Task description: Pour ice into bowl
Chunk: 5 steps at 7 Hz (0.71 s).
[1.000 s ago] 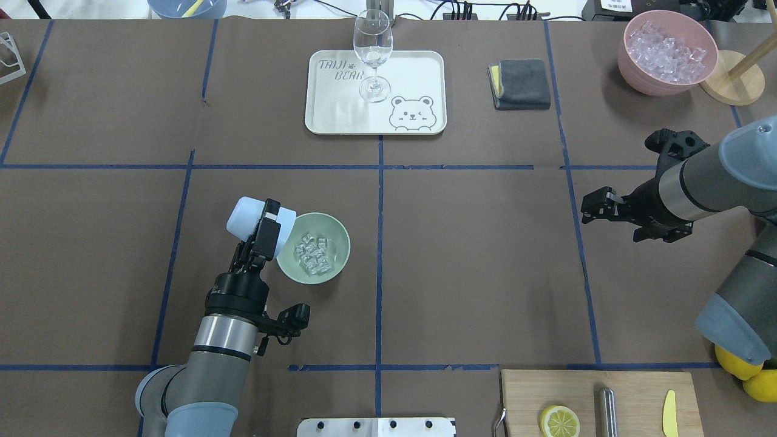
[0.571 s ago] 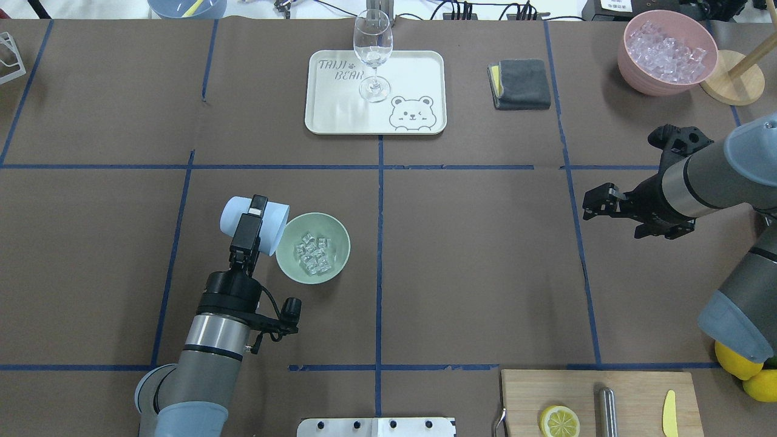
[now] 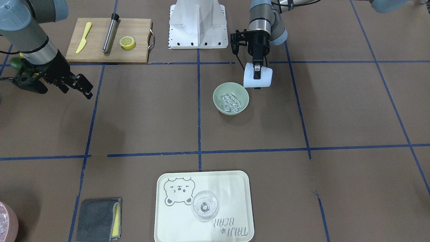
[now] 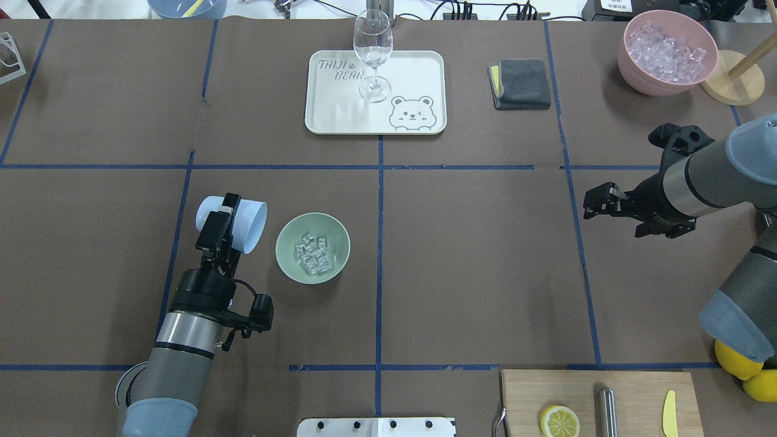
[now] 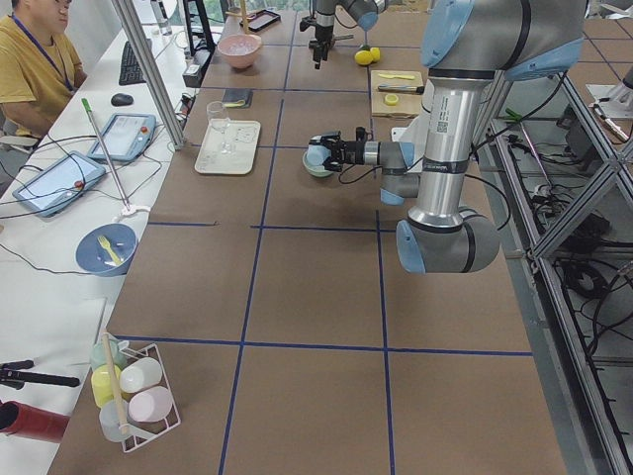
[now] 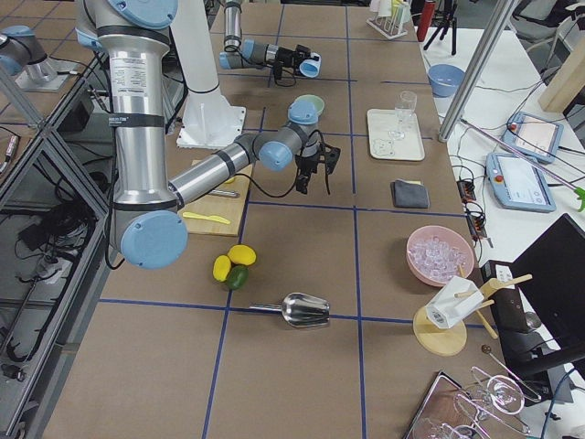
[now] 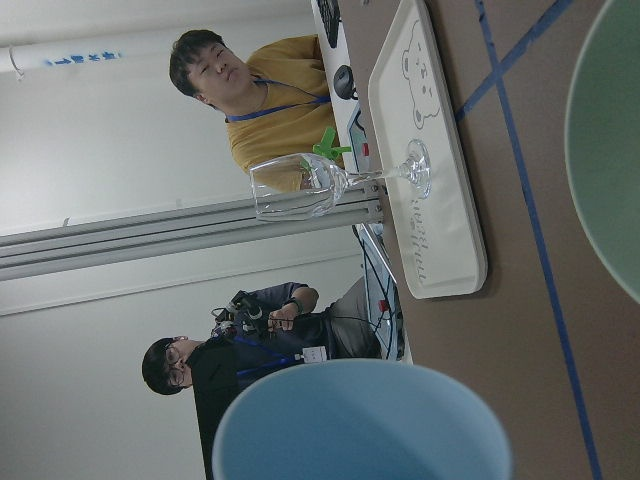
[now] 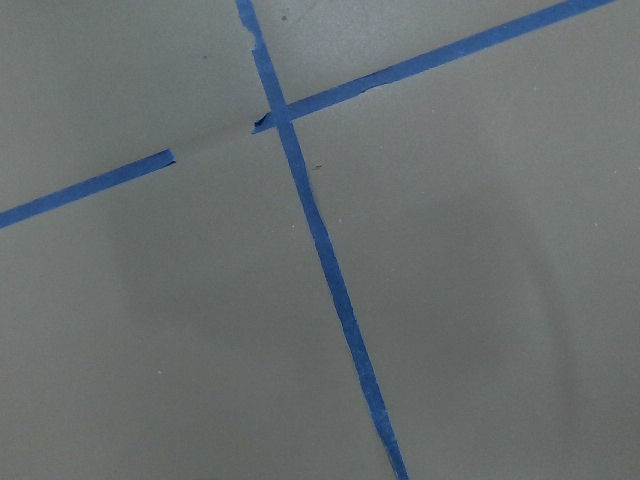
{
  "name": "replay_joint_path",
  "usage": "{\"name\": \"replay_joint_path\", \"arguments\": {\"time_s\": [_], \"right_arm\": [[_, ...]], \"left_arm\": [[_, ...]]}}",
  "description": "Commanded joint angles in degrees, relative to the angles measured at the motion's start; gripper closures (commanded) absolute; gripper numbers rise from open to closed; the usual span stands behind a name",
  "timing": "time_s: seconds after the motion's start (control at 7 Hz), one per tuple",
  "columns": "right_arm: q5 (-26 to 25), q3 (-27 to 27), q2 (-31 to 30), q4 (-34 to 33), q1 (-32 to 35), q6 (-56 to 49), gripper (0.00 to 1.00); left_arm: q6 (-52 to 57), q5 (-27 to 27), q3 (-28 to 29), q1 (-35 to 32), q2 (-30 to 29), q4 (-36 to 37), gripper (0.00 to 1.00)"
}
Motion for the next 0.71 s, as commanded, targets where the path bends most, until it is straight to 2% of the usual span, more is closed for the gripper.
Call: {"name": "replay_joint_path", "arguments": {"time_s": [0.0, 0.29, 0.57], "right_arm": [[0.10, -0.03, 0.17, 0.07, -0.08, -0.02, 0.00], [0.36, 0.32, 0.44, 0.07, -0.08, -0.02, 0.00], [0.80, 1.11, 0.53, 0.07, -0.08, 0.07, 0.00]], "left_arm": [[-8.86, -9.12, -0.47, -3.10, 1.04, -0.67, 1.00], [-14.44, -16.97, -0.47, -7.05, 3.66, -0.40, 1.00], [-30.29, -22.87, -0.47, -9.88, 8.50, -0.49, 1.00]]}}
